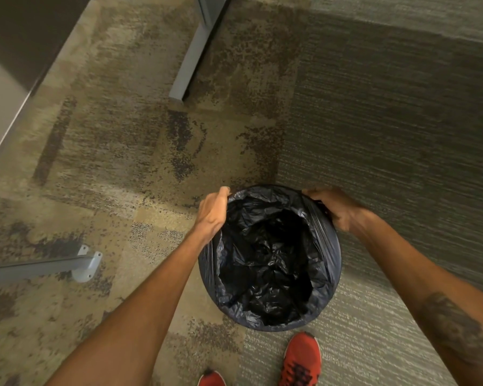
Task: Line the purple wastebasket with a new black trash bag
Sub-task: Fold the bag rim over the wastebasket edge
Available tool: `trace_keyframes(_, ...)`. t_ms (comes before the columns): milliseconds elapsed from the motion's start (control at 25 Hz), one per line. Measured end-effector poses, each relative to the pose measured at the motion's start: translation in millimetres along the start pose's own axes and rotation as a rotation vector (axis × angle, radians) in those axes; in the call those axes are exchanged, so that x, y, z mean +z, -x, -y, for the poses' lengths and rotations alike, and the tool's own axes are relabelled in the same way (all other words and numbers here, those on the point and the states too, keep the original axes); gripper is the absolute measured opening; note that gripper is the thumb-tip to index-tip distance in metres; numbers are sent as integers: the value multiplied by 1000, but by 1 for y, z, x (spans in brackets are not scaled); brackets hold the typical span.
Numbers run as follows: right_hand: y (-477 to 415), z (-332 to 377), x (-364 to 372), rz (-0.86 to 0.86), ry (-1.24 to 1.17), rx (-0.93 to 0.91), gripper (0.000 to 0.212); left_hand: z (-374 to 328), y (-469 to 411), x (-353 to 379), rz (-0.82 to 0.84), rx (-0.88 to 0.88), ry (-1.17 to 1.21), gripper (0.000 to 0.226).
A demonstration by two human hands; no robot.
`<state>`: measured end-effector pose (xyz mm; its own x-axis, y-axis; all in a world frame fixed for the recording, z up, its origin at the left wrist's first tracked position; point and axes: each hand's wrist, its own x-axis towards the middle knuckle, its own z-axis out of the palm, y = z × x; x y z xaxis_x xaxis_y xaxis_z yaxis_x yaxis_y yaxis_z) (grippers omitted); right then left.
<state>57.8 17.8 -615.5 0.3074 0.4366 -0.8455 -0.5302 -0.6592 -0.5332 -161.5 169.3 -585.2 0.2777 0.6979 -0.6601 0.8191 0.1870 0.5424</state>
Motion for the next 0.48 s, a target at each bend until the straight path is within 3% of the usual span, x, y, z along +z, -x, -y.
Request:
trace_keyframes(120, 2, -2, -1, 49, -63, 51, 30, -5, 1, -1, -56, -68, 60, 43)
trace_keyframes(240, 2, -7, -3, 19, -15, 77, 39, 4, -4, -6, 46, -120, 157, 51)
trace_keyframes(360, 12, -24, -8, -137, 55, 77, 32, 24, 5, -17, 67, -137, 438, 43)
trace_keyframes(480, 37, -57, -18, -219, -63, 70, 27, 55, 35, -25, -52, -154, 533, 27)
